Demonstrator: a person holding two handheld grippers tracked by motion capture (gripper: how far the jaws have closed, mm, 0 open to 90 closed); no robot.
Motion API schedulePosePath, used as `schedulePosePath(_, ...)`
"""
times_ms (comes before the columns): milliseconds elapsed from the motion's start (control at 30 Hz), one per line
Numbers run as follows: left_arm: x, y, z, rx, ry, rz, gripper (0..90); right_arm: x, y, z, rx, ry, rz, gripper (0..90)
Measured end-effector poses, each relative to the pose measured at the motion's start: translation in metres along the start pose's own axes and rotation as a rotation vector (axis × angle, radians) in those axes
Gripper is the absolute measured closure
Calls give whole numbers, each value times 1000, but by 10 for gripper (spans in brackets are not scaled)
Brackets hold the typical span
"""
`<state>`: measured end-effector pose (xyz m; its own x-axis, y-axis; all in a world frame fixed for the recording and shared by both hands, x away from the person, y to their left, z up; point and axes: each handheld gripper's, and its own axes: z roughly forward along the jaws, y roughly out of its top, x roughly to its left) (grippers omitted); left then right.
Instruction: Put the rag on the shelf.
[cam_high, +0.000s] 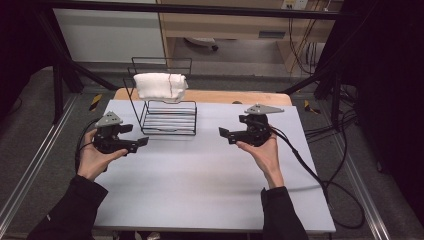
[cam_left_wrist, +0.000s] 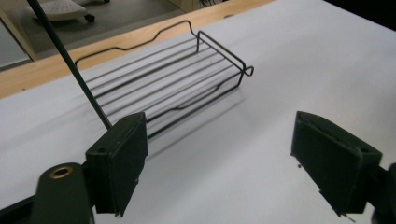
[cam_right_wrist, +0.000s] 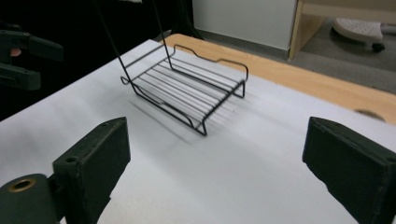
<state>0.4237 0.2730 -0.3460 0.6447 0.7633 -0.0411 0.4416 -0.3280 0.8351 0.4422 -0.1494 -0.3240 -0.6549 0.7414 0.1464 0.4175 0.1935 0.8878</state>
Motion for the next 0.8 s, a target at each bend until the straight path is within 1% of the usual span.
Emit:
schedulePosePath(67,-2,-8,1,-2,4,-6,154,-6,-10,-5,3,-4,19,62)
schedulePosePath(167,-5,-21,3,-2,11,-9,115,-13,-26,-13,3,4,35,51)
schedulePosePath(333,-9,-41,6,11,8,-21,85,-22,-53,-22,32,4,34,34)
schedulePosePath(467,-10,-54,7,14,6,-26,82,-25,-72,-29,45,-1,35,22)
schedulePosePath(567,-11,-63,5,20,5,-13,82,-27,-85,-33,63,3,33,18)
schedulePosePath(600,-11,-63,5,20,5,-13,82,-28,-89,-35,72,6,32,14)
schedulePosePath(633,-11,-68,4,20,6,-12,82,-28,-93,-36,76,3,32,12)
schedulePosePath(800,-11,-80,2,14,0,-7,83,-35,-114,-45,93,4,53,6)
